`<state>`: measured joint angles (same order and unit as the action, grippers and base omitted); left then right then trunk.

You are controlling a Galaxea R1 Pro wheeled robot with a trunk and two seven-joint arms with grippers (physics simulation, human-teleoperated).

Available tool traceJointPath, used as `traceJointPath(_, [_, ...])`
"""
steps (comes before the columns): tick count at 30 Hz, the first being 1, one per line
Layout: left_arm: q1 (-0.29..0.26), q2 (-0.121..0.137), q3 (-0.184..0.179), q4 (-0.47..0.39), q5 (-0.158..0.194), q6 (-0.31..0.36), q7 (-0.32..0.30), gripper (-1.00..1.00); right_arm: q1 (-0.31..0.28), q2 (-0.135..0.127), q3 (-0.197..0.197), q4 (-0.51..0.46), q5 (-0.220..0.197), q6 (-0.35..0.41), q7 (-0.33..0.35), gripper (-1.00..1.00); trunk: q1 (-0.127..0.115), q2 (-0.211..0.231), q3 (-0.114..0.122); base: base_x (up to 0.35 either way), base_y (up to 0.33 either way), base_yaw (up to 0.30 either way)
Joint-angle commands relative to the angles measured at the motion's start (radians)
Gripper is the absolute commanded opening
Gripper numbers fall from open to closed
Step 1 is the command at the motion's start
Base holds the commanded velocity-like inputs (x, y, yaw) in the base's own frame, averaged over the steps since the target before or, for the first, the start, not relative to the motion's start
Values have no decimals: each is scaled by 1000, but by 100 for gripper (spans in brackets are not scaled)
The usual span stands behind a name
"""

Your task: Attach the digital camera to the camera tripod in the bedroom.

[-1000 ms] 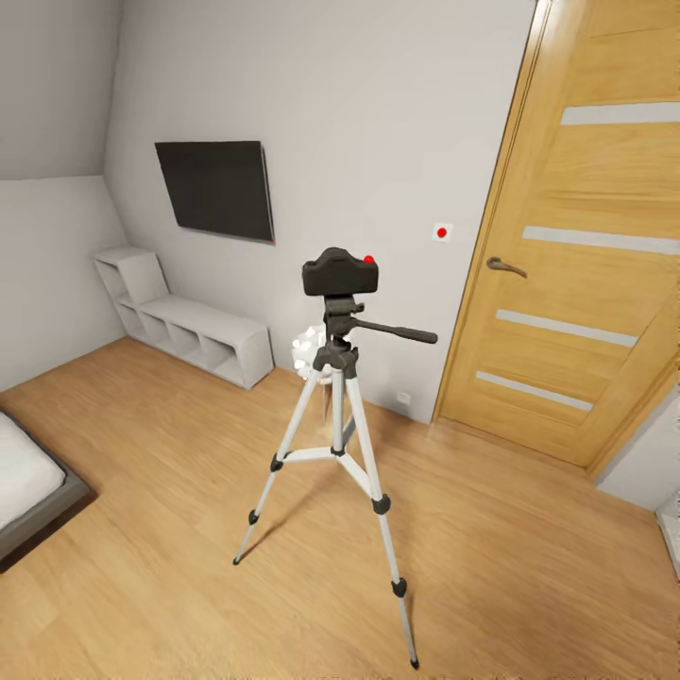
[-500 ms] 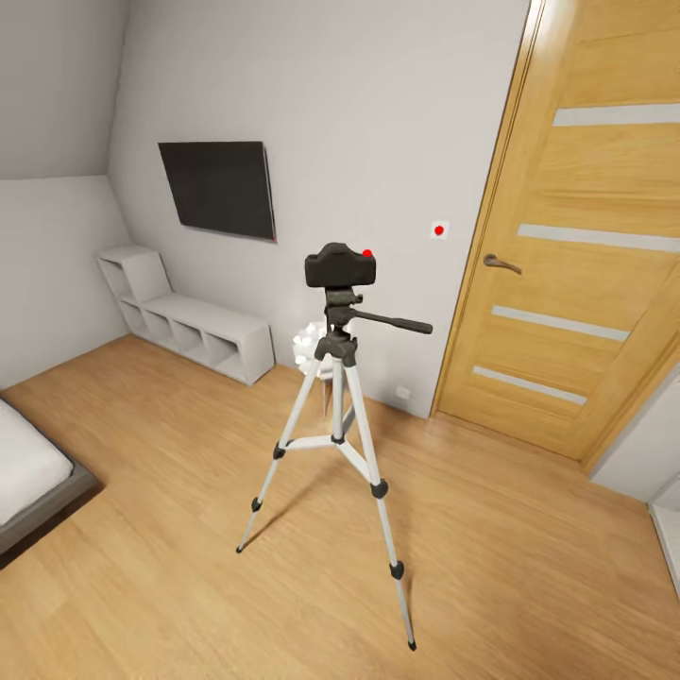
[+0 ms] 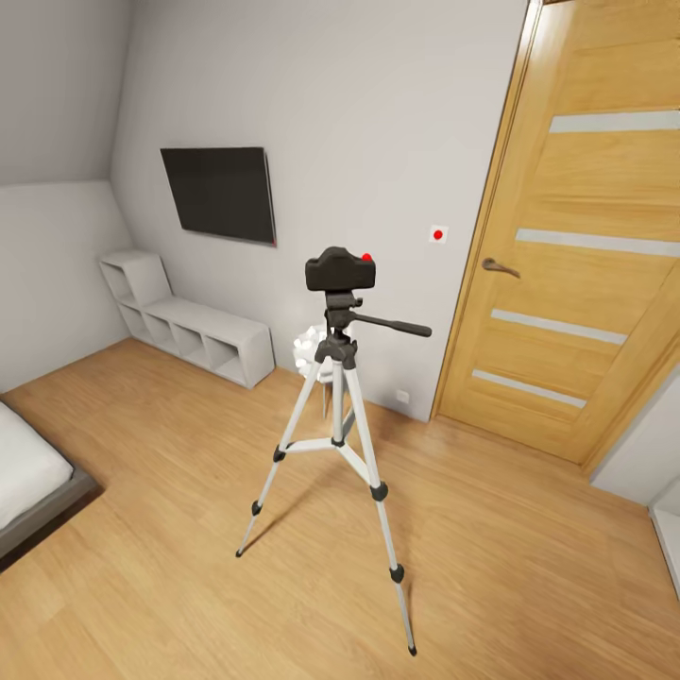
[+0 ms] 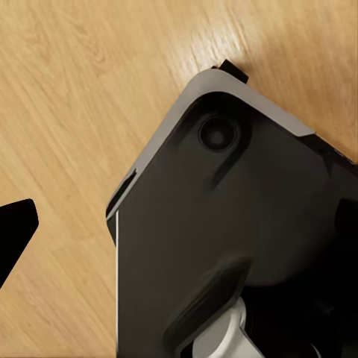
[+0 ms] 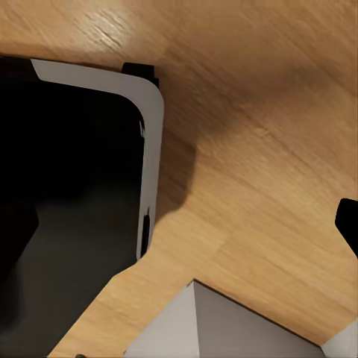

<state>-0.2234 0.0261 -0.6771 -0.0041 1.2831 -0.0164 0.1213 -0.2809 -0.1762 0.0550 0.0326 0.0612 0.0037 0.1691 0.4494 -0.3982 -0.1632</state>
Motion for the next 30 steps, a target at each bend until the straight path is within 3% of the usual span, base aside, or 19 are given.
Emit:
traceJointPath(1, [-1,1,-8,0,8,-2,4,100,-1,0,5,1,6,0,2,100,1,-2,0,0,0,0])
traceJointPath(14, [-1,4,-8,-1,7,-2,3,100,-1,2,4,1,6,-1,-72,100,1,-2,20,0,0,0])
traceJointPath(19, [-1,4,-8,0,-3,1,3,100,-1,3,3,0,-15,0,-80,100,1,-2,28,0,0,0])
traceJointPath(23, [-1,13,-9,1,-39,1,3,100,-1,2,4,0,-39,-3,-96,100,1,-2,35,0,0,0])
traceJointPath(27, [-1,16,-9,0,-100,-3,3,100,-1,3,5,1,-53,-7,-110,100,1,-2,41,0,0,0])
traceJointPath(30, [-1,15,-9,1,-114,-22,4,100,-1,3,5,1,-57,-8,-113,100,1,-2,46,0,0,0])
